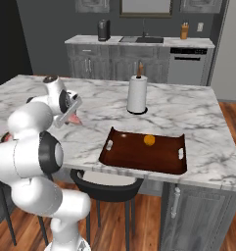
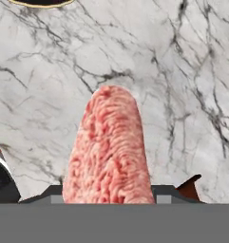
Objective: Create a steak meal by picking up the steak and asparagus from the tray and placing them on the plate. Leave the orange on the tray.
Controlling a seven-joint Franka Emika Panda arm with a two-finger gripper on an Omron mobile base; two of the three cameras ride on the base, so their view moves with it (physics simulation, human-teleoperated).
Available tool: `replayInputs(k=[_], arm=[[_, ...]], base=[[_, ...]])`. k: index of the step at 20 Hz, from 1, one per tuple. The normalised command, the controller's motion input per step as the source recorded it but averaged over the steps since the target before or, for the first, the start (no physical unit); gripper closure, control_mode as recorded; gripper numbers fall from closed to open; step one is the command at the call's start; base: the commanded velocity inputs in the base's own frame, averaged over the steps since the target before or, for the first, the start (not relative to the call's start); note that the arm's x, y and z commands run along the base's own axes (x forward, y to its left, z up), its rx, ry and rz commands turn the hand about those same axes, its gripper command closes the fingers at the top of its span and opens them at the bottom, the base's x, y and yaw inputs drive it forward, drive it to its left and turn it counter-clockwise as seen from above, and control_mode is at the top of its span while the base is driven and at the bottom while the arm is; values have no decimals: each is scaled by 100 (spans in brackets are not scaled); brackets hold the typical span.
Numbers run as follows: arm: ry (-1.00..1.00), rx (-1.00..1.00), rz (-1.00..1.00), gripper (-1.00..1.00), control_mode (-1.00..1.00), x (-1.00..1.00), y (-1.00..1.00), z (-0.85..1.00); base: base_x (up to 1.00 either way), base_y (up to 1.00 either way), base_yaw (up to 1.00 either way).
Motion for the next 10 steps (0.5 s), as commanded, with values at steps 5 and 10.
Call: replayInputs(k=[5,10], arm=[[5,0,5,100,-100,5,91,0],[3,0,0,100,-100,4,77,-9]], base=[[0,0,0],[0,0,0]])
